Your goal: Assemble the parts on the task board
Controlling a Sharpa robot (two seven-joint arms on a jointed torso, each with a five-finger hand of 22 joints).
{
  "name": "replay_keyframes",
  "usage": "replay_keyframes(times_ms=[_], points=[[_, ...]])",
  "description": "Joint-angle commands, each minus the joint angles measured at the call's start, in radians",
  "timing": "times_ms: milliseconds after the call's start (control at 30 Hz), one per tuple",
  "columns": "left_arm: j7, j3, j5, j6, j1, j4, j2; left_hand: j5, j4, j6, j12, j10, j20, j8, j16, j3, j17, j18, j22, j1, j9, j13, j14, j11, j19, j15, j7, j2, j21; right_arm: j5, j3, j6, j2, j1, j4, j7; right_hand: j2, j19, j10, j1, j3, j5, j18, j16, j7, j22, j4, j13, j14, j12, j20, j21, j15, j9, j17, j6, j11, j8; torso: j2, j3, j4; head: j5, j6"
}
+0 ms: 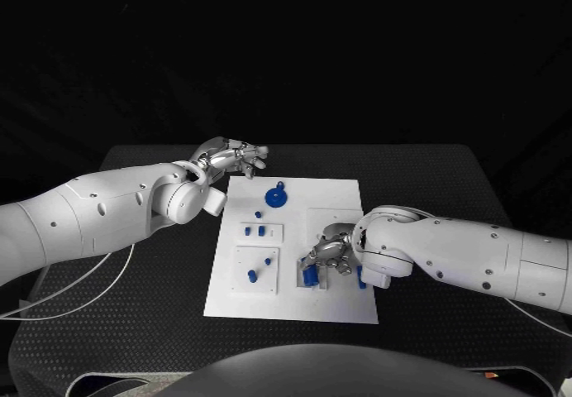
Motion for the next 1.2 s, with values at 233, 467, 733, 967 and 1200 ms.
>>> replay_keyframes(times_ms=[233,467,733,967,1200], points=[[0.004,0.001,0.001,0.013,0.001,0.003,0.001,0.001,0.003,-0.003,-0.006,-0.008,-0.04,-0.006,-0.006,0.0,0.002,0.012,0.018,0.001,0.001,-0.001,-0.007,0.0,-0.007,-0.001,0.002,0.0,-0.003,-0.011,-0.002,0.005,0.003,-0.004,-0.001,0.004,-0.06,-0.001,-0.003,-0.024,-0.008,-0.009,0.036,0.003,0.01,-0.005,0.029,0.007,-0.005,-0.009,0.003,0.006,-0.007,-0.002,-0.004,0.002,-0.001,-0.006,0.001,0.0,-0.0001,0.0,0.0],[0.005,0.001,0.001,0.014,0.002,0.003,0.0,0.0,0.003,-0.004,-0.006,-0.008,-0.04,-0.006,-0.006,0.0,0.002,0.012,0.018,0.002,0.002,-0.001,-0.007,0.0,-0.007,-0.001,0.002,0.0,-0.003,-0.01,-0.003,0.012,0.003,-0.004,0.001,0.005,-0.088,-0.003,-0.007,-0.038,-0.056,-0.009,0.036,0.005,0.01,-0.006,0.031,0.012,-0.01,-0.012,-0.001,0.007,-0.007,0.003,-0.004,-0.007,0.0,-0.005,0.0,-0.0001,-0.0003,0.002,0.0],[0.004,0.001,0.001,0.014,0.002,0.003,0.001,-0.001,0.002,-0.004,-0.006,-0.008,-0.04,-0.007,-0.006,-0.001,0.002,0.013,0.018,0.002,0.002,-0.001,-0.007,0.0,-0.007,-0.001,0.002,-0.002,-0.003,-0.004,-0.003,0.005,0.001,-0.004,0.0,0.004,-0.109,-0.005,-0.011,-0.036,-0.078,-0.009,0.036,0.007,0.012,-0.007,0.035,0.016,-0.013,-0.015,-0.004,0.007,-0.007,0.006,-0.004,-0.014,0.001,-0.005,0.001,0.0001,-0.0005,0.003,0.0],[0.003,0.001,0.001,0.013,0.002,0.002,0.001,-0.001,0.003,-0.005,-0.006,-0.008,-0.04,-0.007,-0.006,-0.001,0.002,0.013,0.018,0.002,0.002,-0.001,-0.007,0.0,-0.007,-0.001,0.002,-0.002,-0.003,-0.009,-0.003,0.001,0.0,-0.004,0.002,0.005,-0.106,-0.007,-0.012,-0.023,-0.087,-0.009,0.036,0.008,0.011,-0.006,0.031,0.019,-0.015,-0.015,-0.007,0.009,-0.007,0.01,-0.005,-0.016,0.0,-0.003,0.001,0.0005,-0.0002,0.003,0.0],[0.003,0.001,0.001,0.014,0.002,-0.001,0.003,-0.001,0.003,-0.005,-0.006,-0.008,-0.04,-0.007,-0.006,-0.001,0.002,0.013,0.018,0.002,0.002,-0.001,-0.007,0.0,-0.007,-0.001,0.002,-0.003,-0.003,-0.016,-0.003,-0.035,-0.02,-0.004,0.013,0.037,-0.104,-0.008,-0.011,-0.01,-0.091,-0.009,0.036,0.008,0.011,-0.007,0.028,0.02,-0.016,-0.016,-0.008,0.009,-0.007,0.012,-0.005,-0.017,0.0,-0.002,0.0,0.0006,-0.0006,0.003,0.0]])
